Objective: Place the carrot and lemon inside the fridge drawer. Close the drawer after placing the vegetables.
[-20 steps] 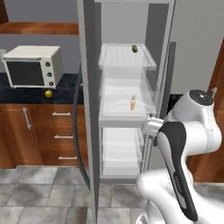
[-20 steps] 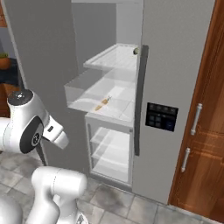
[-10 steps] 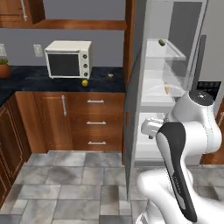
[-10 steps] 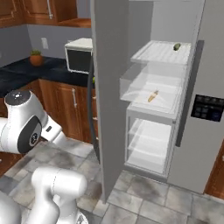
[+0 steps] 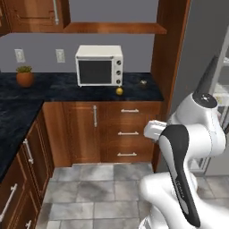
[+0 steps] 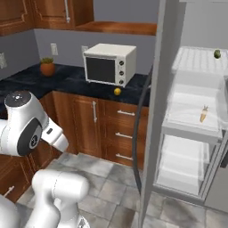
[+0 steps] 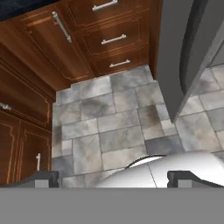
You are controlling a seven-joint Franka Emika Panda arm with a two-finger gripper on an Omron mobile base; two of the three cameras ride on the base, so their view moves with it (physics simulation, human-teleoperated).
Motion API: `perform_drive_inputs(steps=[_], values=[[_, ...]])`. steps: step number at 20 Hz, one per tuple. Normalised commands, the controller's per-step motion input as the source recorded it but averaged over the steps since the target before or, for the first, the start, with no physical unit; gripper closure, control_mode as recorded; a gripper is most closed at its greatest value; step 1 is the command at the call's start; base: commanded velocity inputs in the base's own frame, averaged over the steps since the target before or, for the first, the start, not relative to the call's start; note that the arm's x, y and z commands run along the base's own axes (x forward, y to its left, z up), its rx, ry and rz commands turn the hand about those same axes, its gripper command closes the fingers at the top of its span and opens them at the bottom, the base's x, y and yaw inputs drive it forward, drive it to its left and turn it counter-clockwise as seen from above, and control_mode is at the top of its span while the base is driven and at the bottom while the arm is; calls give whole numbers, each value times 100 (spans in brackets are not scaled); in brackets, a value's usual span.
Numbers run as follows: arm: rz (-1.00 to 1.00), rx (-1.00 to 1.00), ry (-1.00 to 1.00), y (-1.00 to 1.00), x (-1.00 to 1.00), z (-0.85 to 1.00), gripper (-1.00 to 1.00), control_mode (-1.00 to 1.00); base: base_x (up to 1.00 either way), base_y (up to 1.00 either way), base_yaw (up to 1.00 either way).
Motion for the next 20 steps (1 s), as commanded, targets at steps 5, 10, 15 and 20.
perform_drive_inputs(steps=[5, 10, 15, 20], values=[[0, 0, 0, 0, 0, 0, -100, 100, 97, 48, -15], [0, 0, 0, 0, 0, 0, -100, 100, 95, 10, -9], [0, 0, 0, 0, 0, 0, -100, 100, 92, 19, -8], [0, 0, 0, 0, 0, 0, -100, 100, 70, 17, -8]])
